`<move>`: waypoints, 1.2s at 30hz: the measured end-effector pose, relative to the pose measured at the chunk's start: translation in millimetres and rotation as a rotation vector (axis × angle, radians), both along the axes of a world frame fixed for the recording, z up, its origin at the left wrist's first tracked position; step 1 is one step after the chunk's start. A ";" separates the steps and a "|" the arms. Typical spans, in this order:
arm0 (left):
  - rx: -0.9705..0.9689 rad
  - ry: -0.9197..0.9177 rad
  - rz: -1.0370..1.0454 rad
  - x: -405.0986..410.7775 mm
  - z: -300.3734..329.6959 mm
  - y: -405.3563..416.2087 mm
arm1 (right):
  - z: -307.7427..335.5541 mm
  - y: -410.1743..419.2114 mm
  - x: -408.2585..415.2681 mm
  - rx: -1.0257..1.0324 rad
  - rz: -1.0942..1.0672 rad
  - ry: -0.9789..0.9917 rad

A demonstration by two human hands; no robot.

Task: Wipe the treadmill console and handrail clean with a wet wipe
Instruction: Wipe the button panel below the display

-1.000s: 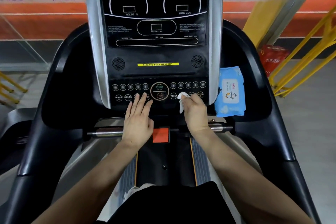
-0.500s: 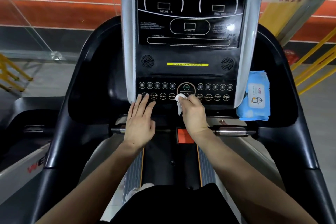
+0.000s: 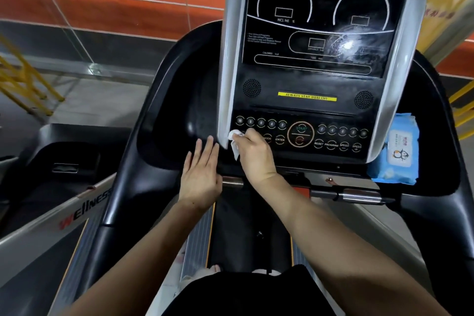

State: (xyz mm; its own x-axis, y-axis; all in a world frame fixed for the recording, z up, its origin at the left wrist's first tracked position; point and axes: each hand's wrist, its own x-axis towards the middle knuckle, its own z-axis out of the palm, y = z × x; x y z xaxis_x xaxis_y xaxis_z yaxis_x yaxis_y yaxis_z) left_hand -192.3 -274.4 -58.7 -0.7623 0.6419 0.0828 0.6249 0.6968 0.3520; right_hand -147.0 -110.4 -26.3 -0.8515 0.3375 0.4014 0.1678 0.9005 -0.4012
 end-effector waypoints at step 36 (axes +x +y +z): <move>0.062 0.115 -0.194 78.1 20.7 108.9 | 26.7 181.3 175.1 -0.047 -0.461 -0.226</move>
